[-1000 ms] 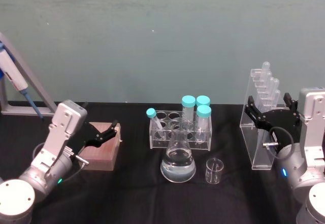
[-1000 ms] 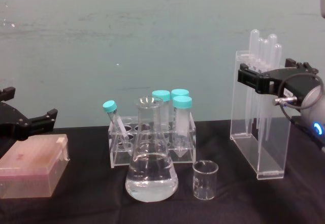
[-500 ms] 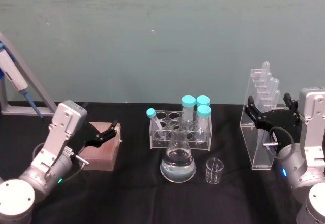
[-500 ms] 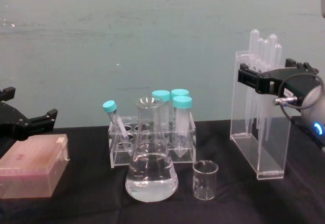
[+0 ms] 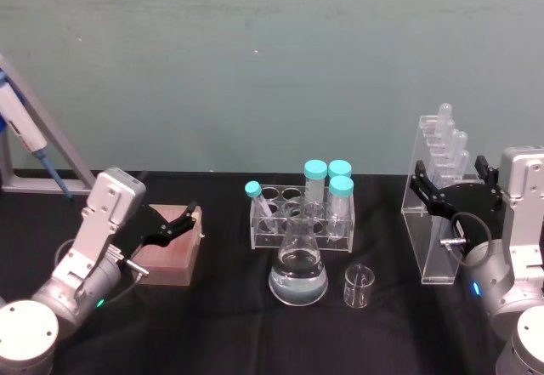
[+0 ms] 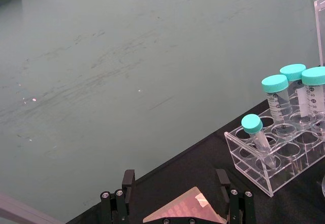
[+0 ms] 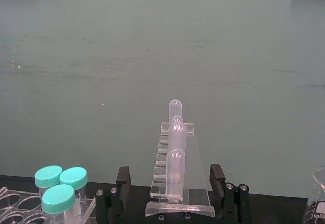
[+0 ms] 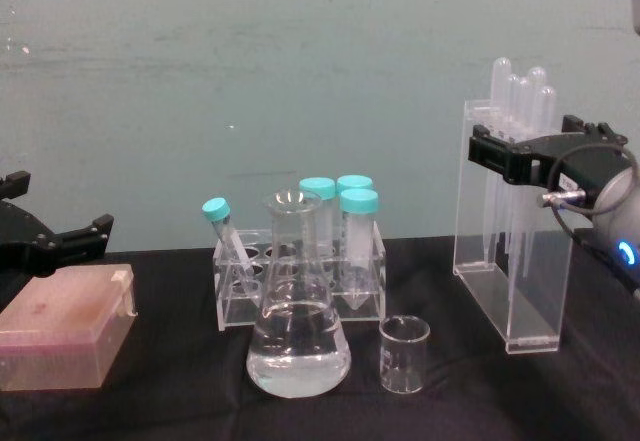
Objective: Place the experimental apparatus aside using one hand.
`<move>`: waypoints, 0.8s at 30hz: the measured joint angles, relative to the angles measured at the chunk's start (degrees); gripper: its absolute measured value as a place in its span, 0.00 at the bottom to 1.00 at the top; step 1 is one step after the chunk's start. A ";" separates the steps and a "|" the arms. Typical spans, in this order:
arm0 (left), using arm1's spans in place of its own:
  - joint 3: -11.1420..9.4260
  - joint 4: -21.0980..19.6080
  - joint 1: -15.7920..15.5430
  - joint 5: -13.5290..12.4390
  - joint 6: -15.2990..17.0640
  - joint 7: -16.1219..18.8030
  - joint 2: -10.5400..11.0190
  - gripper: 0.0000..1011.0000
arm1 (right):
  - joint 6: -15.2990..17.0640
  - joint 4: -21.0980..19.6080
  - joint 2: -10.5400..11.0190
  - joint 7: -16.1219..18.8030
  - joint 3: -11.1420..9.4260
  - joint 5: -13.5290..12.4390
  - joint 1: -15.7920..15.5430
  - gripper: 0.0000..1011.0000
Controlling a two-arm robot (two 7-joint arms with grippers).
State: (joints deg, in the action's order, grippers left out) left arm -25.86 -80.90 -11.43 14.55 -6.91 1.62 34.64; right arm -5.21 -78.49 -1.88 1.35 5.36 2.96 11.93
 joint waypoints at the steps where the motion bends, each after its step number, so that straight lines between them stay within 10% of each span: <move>1: 0.00 0.00 0.00 0.00 0.00 0.00 0.00 0.99 | 0.00 0.00 0.00 0.00 0.00 0.00 0.00 0.99; 15: 0.00 0.00 0.00 0.00 0.00 0.00 0.00 0.99 | -0.04 0.00 0.00 -0.05 0.00 0.00 0.00 0.99; 24: 0.00 0.00 0.00 0.00 0.00 0.00 0.00 0.99 | -0.04 0.00 0.00 -0.06 0.00 0.00 0.00 0.81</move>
State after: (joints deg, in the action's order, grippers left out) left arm -25.86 -80.90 -11.43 14.55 -6.91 1.62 34.65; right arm -5.26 -78.48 -1.88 1.29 5.37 2.96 11.93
